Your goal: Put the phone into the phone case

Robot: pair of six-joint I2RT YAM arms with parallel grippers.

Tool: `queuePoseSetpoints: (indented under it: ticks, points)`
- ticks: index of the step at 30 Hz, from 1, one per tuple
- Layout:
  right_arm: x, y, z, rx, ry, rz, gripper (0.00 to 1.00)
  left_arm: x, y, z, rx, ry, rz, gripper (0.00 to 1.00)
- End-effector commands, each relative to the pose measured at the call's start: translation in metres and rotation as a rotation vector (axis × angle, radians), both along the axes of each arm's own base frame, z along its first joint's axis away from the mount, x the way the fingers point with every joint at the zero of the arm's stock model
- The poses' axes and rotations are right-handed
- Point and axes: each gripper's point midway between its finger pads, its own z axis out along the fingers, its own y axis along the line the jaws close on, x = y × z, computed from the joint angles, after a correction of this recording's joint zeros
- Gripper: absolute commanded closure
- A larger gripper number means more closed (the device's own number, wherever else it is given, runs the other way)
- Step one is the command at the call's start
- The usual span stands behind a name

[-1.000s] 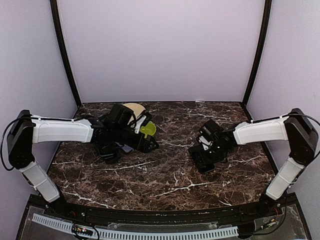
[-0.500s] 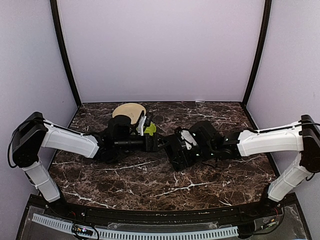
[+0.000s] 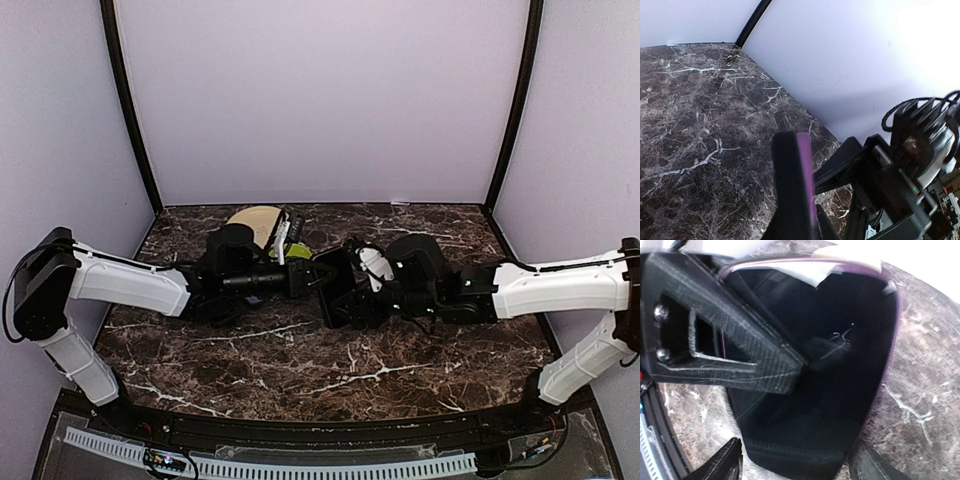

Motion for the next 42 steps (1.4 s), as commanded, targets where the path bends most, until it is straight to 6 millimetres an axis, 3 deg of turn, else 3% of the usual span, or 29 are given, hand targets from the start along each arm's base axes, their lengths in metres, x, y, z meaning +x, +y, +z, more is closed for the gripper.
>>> queuePoseSetpoints:
  ticks: [1, 2, 6, 9, 12, 17, 22, 28, 31, 32, 34, 36, 38, 39, 40, 42]
  points:
    - [-0.009, 0.012, 0.058, 0.164, -0.105, 0.079, 0.60, -0.023, 0.005, 0.040, -0.065, -0.169, -0.095, 1.00]
    - [-0.013, 0.009, 0.059, 0.153, -0.109, 0.098, 0.52, -0.026, 0.007, 0.044, -0.074, -0.187, -0.105, 1.00]
    - [-0.043, -0.002, 0.073, 0.127, -0.113, 0.290, 0.03, -0.053, 0.015, 0.073, -0.102, -0.328, -0.209, 1.00]
    - [-0.070, -0.012, 0.083, 0.138, -0.068, 0.467, 0.02, -0.085, 0.022, 0.104, -0.140, -0.430, -0.349, 1.00]
    - [-0.081, -0.016, 0.095, 0.156, -0.054, 0.557, 0.02, -0.102, 0.027, 0.124, -0.158, -0.508, -0.422, 1.00]
    - [-0.091, -0.003, 0.120, 0.256, -0.059, 0.650, 0.21, -0.121, 0.031, 0.150, -0.189, -0.573, -0.474, 1.00]
    - [-0.090, 0.009, 0.127, 0.327, -0.057, 0.669, 0.41, -0.128, 0.027, 0.161, -0.219, -0.597, -0.501, 1.00]
    - [-0.092, 0.018, 0.140, 0.405, -0.077, 0.690, 0.71, -0.133, 0.022, 0.165, -0.252, -0.590, -0.515, 1.00]
    - [-0.088, 0.020, 0.145, 0.407, -0.094, 0.666, 0.95, -0.128, 0.019, 0.164, -0.254, -0.568, -0.486, 1.00]
    - [-0.086, 0.019, 0.147, 0.408, -0.104, 0.650, 1.00, -0.124, 0.018, 0.163, -0.246, -0.560, -0.467, 1.00]
    - [-0.082, 0.017, 0.153, 0.414, -0.120, 0.619, 1.00, -0.117, 0.016, 0.159, -0.228, -0.545, -0.432, 0.98]
    - [-0.079, 0.015, 0.160, 0.425, -0.136, 0.596, 1.00, -0.111, 0.016, 0.155, -0.206, -0.530, -0.400, 0.93]
    - [-0.075, 0.011, 0.170, 0.441, -0.156, 0.563, 1.00, -0.105, 0.015, 0.147, -0.176, -0.516, -0.375, 0.75]
    - [-0.074, 0.009, 0.175, 0.449, -0.166, 0.549, 1.00, -0.101, 0.014, 0.145, -0.161, -0.516, -0.354, 0.58]
    - [-0.073, 0.006, 0.181, 0.463, -0.176, 0.541, 1.00, -0.099, 0.014, 0.136, -0.132, -0.498, -0.349, 0.47]
    - [-0.076, 0.001, 0.193, 0.499, -0.197, 0.541, 1.00, -0.097, 0.014, 0.122, -0.084, -0.489, -0.338, 0.40]
